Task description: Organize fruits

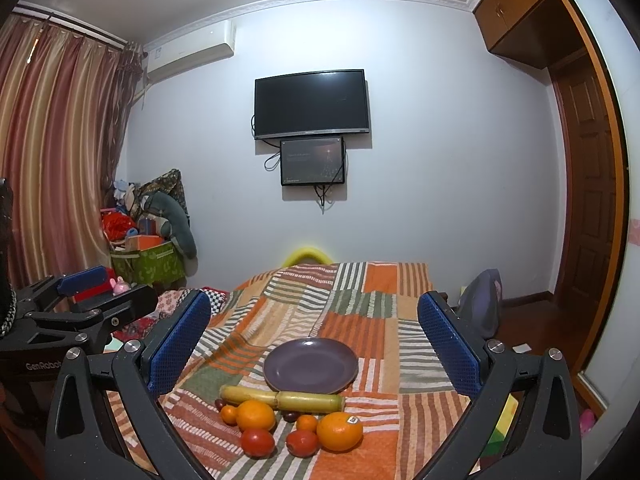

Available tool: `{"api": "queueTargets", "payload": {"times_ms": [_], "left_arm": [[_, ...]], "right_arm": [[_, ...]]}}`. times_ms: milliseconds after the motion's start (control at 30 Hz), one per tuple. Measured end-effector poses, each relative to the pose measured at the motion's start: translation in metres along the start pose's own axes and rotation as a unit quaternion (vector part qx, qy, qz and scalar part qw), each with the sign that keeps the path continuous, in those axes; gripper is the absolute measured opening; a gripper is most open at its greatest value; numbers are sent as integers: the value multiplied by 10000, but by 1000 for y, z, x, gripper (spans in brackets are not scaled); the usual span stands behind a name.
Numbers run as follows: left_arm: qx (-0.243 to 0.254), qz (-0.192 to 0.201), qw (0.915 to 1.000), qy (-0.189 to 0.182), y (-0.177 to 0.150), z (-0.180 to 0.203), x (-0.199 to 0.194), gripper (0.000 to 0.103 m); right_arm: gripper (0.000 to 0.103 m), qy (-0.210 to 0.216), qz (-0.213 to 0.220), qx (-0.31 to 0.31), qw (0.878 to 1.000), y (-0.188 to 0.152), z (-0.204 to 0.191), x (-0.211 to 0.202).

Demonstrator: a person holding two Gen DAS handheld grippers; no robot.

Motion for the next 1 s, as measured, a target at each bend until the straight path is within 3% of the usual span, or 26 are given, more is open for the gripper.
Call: {"api": "queueTargets", "payload": {"times_ms": [1000], "left_arm": [[-23,-33,10000,-20,-1,-1,1,103]], "right_arm": [[103,-29,-31,23,10000,0,1,1]]}}
Point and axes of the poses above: each gripper's, at about its wrist camera, not at the fingertips, and x roughly the way its jaws point, z to its right, y to its top, the point moved 10 cm from there along x, roughly the way its jaws point, and after that the axes turned 5 degrees about z, right-handed, at the moved point
